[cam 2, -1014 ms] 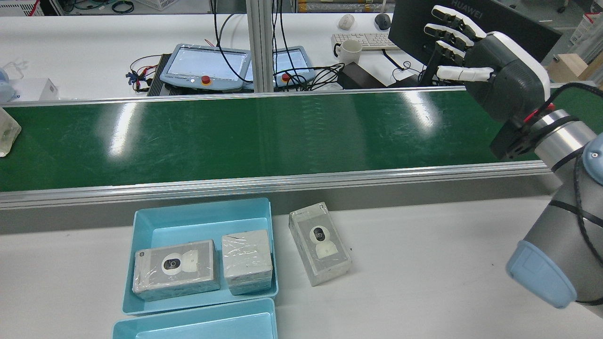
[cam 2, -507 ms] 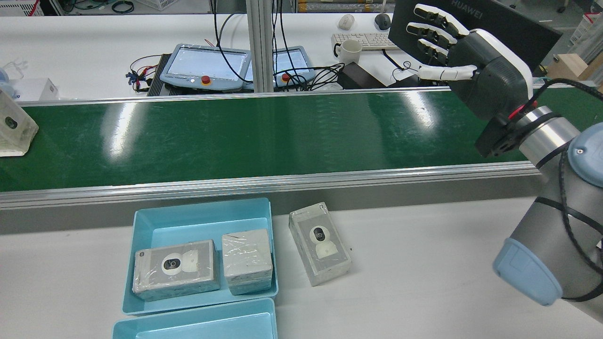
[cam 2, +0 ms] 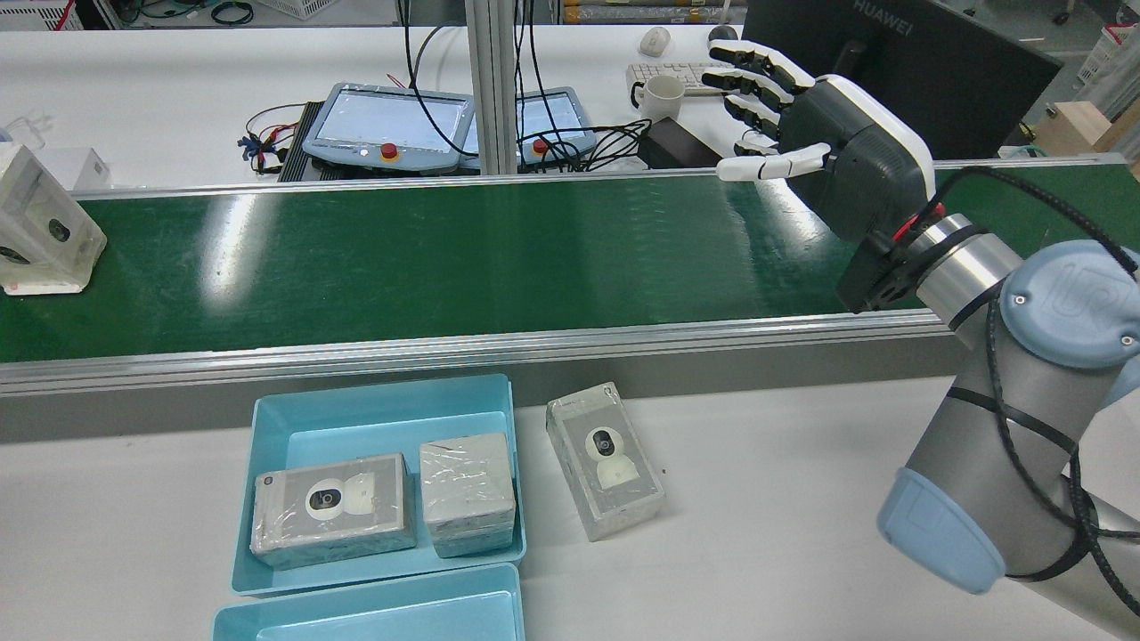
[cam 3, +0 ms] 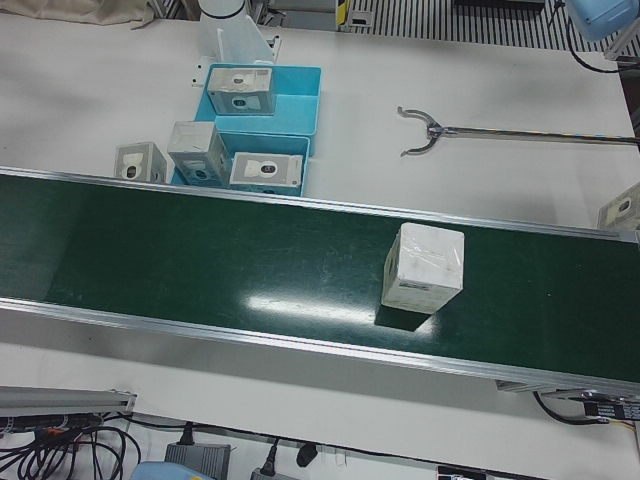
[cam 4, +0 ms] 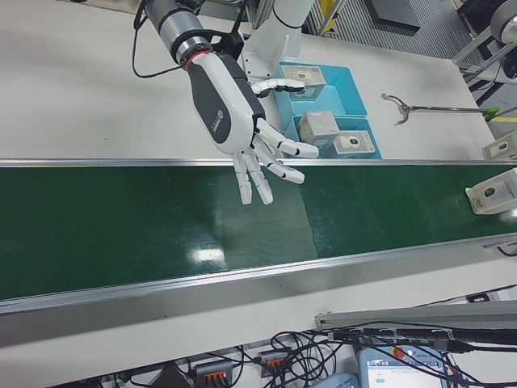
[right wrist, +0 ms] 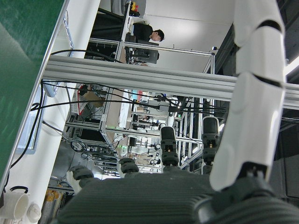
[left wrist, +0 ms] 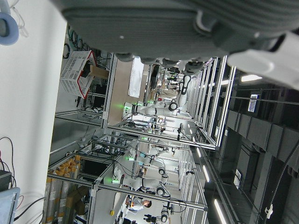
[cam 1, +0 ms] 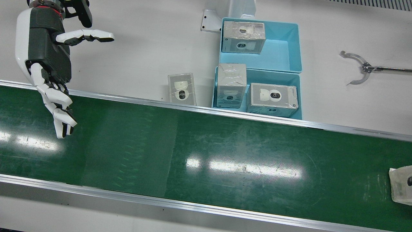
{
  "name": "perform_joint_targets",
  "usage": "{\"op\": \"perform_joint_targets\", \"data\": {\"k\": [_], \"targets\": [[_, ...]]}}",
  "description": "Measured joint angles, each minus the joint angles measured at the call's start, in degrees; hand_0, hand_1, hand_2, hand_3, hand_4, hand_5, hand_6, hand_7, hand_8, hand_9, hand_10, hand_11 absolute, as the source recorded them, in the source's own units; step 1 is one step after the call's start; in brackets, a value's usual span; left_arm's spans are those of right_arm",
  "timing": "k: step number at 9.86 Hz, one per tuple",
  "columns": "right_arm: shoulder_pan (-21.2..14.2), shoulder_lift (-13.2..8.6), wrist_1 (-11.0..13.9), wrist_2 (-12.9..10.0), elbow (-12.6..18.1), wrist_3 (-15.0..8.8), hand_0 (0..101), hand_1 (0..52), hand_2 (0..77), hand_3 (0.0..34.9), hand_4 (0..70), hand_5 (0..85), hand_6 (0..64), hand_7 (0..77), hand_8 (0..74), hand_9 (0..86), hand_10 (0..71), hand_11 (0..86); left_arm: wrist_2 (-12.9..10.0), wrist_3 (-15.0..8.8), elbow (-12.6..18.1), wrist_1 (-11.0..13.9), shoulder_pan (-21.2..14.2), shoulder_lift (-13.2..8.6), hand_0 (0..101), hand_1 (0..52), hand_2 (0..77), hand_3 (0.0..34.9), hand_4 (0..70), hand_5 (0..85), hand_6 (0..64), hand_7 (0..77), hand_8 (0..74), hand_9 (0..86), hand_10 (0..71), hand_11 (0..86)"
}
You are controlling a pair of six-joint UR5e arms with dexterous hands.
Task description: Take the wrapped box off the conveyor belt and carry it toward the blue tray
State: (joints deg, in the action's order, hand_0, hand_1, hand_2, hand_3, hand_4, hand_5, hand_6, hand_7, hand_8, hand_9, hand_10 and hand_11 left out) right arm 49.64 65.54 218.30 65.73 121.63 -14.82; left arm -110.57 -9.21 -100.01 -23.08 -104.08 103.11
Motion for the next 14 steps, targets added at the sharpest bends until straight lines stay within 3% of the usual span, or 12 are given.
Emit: {"op": "perform_joint_targets", "data": {"k": [3,9,14], "targets": [[0.0,-2.4,0.6,-0.4,-1.5,0.0,45,11.5,15.3,30.0,12.5,24.0,0.0,22.4,0.5,5.4,1.1,2.2,0.0,0.0,0.0,0.0,0.0,0.0,0,0.0,1.1,0.0,0.0,0.5,0.0,0.5,0.0,0.5,0.5,0.0],[2.8,0.1,1.0,0.3,1.3,0.1,42,10.4,13.6,29.9,7.6,20.2,0.0,20.2,0.5,4.9,1.6,2.7,0.0,0.0,0.0,0.0,0.0,0.0,0,0.0,0.5,0.0,0.0,0.5,0.0,0.5,0.5,0.0,0.5,0.0],[2.0,-0.4,0.6,-0.4,-1.6,-0.1,42,9.8,13.6,30.0,8.2,20.2,0.0,20.2,0.5,4.9,1.6,3.8,0.0,0.0,0.0,0.0,0.0,0.0,0,0.0,0.5,0.0,0.0,0.5,0.0,0.5,0.0,0.5,0.5,0.0]]}}
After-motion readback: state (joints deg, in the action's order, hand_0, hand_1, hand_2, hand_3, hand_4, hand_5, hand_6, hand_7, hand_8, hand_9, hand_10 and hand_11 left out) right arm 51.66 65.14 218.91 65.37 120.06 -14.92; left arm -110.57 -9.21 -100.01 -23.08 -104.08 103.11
